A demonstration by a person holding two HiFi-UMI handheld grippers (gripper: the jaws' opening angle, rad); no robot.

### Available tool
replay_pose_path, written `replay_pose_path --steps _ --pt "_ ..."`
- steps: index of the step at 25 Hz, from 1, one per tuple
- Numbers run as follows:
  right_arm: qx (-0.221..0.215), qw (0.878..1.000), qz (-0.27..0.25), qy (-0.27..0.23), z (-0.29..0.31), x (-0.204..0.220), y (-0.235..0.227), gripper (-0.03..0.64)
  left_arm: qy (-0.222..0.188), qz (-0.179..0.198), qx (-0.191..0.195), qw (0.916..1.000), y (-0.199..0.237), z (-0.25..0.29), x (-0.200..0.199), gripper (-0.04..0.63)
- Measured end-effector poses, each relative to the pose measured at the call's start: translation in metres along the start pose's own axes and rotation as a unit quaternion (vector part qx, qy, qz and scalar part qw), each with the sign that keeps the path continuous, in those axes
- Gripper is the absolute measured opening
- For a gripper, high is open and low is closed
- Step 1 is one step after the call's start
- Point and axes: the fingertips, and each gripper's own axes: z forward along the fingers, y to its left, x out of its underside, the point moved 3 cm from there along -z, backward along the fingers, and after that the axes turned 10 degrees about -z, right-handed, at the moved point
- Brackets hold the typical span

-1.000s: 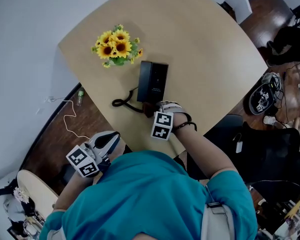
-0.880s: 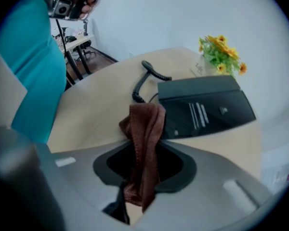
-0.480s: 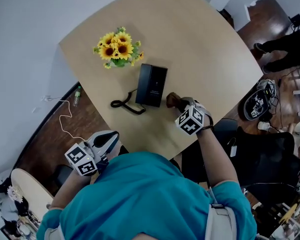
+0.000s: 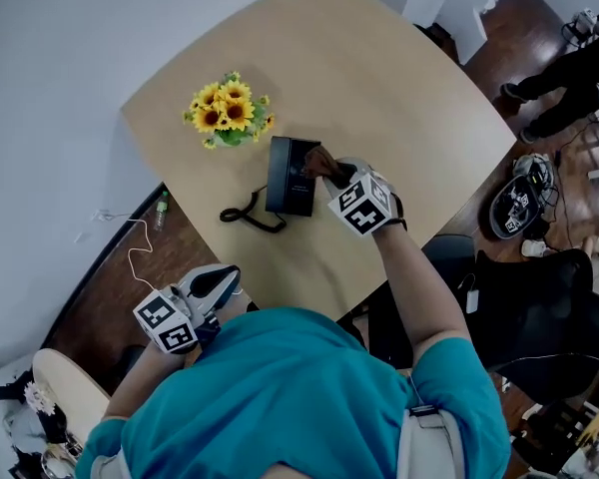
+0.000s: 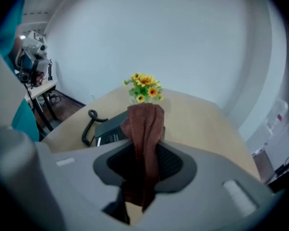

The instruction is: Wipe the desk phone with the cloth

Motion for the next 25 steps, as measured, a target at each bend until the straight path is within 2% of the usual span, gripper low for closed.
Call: replay_pose_path --steps 4,9,12,16,22,25 --pt "-0.006 0.997 0.044 -0.071 -0.035 -0.018 -0.008 0.114 -0.028 0.009 -0.013 0.9995 -0.019 0.0 -0.003 0.005" --pt "-0.081 0.982 0.098 -0.142 -0.092 -0.018 0.026 0.114 -0.078 0.02 -0.019 0.9966 -0.06 -0.007 -0.002 0.005" --pt "-0.127 0.972 0.11 -0.163 -0.125 -0.029 0.077 0.114 -0.103 0.036 -0.019 0.9939 -0.078 -0.039 0.002 0.005" --pt "-0.15 0.966 0.106 -0.184 -0.163 -0.061 0.155 0.114 -0.135 0.054 0.0 0.9894 -0.083 -0.096 0.015 0.005" --pt "-0.156 0.955 0.131 -0.215 -0.206 -0.123 0.273 0.114 -0.125 0.061 0.048 0.9891 -0.088 -0.196 0.058 0.005" --pt "-0.158 0.957 0.126 -0.209 -0.232 -0.136 0.317 0.114 -0.125 0.053 0.056 0.9891 -0.093 -0.23 0.077 0.005"
